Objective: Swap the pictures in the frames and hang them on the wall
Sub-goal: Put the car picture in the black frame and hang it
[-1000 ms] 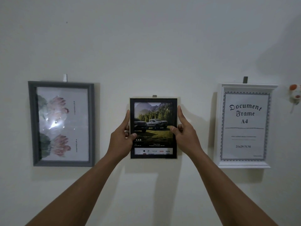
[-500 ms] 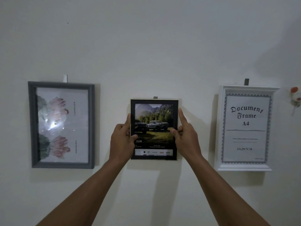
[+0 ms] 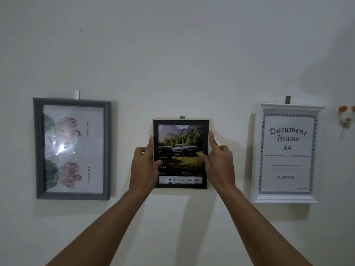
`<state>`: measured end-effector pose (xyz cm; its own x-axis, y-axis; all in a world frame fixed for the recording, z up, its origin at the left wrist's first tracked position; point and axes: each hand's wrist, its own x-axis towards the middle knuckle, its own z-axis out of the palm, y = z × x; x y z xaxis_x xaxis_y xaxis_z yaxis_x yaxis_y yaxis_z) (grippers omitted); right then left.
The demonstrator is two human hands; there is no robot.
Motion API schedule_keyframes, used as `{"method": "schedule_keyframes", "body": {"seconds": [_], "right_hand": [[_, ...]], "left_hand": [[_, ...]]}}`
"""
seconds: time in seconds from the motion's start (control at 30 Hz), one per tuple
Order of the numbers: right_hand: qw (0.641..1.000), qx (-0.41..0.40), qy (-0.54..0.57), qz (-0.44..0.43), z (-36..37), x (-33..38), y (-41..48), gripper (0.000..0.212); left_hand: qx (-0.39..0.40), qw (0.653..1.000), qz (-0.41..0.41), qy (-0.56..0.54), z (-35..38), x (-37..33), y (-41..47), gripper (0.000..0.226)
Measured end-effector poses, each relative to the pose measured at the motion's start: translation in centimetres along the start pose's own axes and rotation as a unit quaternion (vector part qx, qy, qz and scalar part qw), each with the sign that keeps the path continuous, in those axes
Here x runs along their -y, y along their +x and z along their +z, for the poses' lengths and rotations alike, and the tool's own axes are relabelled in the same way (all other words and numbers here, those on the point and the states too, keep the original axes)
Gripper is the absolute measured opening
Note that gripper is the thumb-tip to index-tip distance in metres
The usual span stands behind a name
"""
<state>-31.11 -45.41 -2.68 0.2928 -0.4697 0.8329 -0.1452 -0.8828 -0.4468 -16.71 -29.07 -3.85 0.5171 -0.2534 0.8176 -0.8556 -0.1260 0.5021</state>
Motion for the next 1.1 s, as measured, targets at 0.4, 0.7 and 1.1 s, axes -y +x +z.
{"method": "schedule_keyframes", "body": {"seconds": [0.4,0.7,1.1], "right_hand": [[0.999,0.028,-0.033,-0.027,-0.03,-0.78,-0.55,0.074],[0.999,0.033,-0.029,-0.019,-0.05,-0.64,-0.61,0.073],[0.998,0.05,-0.024,-0.02,-0.34,-0.71,-0.79,0.076]], "left_hand": [[-0.036,0.992,0.042,0.11,-0.04,0.18,-0.37,0.084],[-0.032,0.992,0.041,0.118,-0.11,-0.05,-0.39,0.083],[-0.034,0.993,0.034,0.105,-0.05,-0.28,-0.42,0.077]]}}
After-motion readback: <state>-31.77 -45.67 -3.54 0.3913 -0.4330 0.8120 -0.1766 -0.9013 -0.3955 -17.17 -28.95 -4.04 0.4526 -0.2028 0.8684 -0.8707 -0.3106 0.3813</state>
